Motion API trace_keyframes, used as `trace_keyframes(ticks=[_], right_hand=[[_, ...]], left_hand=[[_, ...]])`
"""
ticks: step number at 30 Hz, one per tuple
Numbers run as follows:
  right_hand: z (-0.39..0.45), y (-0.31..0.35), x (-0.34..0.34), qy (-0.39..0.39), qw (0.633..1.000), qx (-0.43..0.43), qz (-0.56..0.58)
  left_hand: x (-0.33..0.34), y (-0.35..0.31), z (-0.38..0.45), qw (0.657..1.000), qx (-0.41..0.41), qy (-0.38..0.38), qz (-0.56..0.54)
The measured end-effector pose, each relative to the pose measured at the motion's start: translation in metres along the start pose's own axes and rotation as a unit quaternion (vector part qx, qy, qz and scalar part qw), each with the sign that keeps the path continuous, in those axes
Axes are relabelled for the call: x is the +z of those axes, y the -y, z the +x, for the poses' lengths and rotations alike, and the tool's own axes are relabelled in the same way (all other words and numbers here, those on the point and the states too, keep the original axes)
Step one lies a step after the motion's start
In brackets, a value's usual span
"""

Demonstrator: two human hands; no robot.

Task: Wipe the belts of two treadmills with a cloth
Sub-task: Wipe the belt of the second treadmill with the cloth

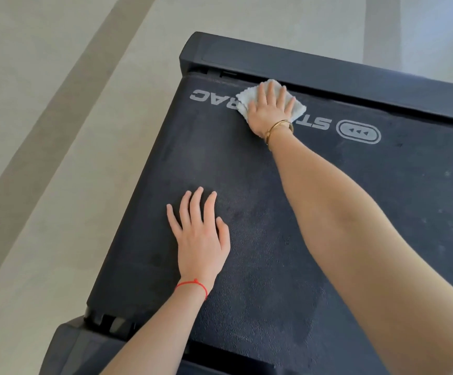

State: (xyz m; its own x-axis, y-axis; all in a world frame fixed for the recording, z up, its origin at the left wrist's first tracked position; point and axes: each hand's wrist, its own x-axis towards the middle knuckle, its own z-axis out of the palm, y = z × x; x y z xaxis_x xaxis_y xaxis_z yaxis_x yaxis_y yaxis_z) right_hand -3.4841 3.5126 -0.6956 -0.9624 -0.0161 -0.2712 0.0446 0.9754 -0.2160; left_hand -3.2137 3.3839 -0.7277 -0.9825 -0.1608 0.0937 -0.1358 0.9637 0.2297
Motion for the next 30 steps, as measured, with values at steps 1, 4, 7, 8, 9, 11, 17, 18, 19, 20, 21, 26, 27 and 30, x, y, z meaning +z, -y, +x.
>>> trace_keyframes(ticks=[1, 4, 7, 8, 9, 11, 17, 18, 19, 20, 21, 26, 27, 30], right_hand=[[0.001, 0.017, 0.003, 0.008, 1.000, -0.027, -0.012], [-0.013, 0.072, 0.018, 0.020, 0.982, -0.173, -0.078], [-0.045, 0.106, 0.043, 0.032, 0.945, -0.305, -0.109], [-0.049, 0.106, 0.045, 0.039, 0.937, -0.332, -0.104], [-0.049, 0.102, 0.044, 0.047, 0.931, -0.348, -0.096], [-0.039, 0.085, 0.036, 0.035, 0.934, -0.342, -0.095], [-0.001, -0.007, 0.006, -0.019, 0.989, -0.137, -0.047], [-0.002, -0.021, 0.003, -0.021, 0.993, -0.113, -0.033], [-0.008, -0.030, 0.003, -0.023, 0.995, -0.097, -0.022], [-0.017, -0.036, 0.006, -0.028, 0.995, -0.091, -0.020], [-0.030, -0.038, 0.011, -0.035, 0.994, -0.097, -0.024], [-0.127, -0.037, 0.043, -0.043, 0.981, -0.185, -0.040], [-0.148, -0.040, 0.049, -0.042, 0.977, -0.205, -0.045], [-0.188, -0.055, 0.057, -0.025, 0.965, -0.253, -0.057]], left_hand=[[0.001, 0.000, 0.000, 1.000, 0.002, -0.002, 0.000], [0.003, 0.001, 0.000, 1.000, 0.008, -0.014, -0.003], [0.004, 0.002, 0.000, 1.000, 0.009, -0.017, -0.004], [0.004, 0.002, 0.000, 1.000, 0.008, -0.016, -0.003], [0.004, 0.002, 0.000, 1.000, 0.008, -0.014, -0.001], [0.003, 0.003, 0.000, 1.000, 0.008, -0.013, -0.001], [0.003, 0.002, 0.001, 1.000, 0.002, -0.003, -0.005], [0.003, 0.002, 0.001, 1.000, 0.001, -0.003, -0.005], [0.002, 0.001, 0.001, 1.000, 0.001, -0.003, -0.005], [0.002, 0.001, 0.001, 1.000, 0.001, -0.004, -0.006], [0.002, 0.000, 0.001, 1.000, 0.000, -0.006, -0.005], [0.001, -0.001, 0.000, 1.000, 0.000, -0.011, -0.008], [0.001, -0.001, -0.001, 1.000, 0.000, -0.010, -0.007], [0.000, 0.000, -0.002, 1.000, 0.002, -0.007, -0.006]])
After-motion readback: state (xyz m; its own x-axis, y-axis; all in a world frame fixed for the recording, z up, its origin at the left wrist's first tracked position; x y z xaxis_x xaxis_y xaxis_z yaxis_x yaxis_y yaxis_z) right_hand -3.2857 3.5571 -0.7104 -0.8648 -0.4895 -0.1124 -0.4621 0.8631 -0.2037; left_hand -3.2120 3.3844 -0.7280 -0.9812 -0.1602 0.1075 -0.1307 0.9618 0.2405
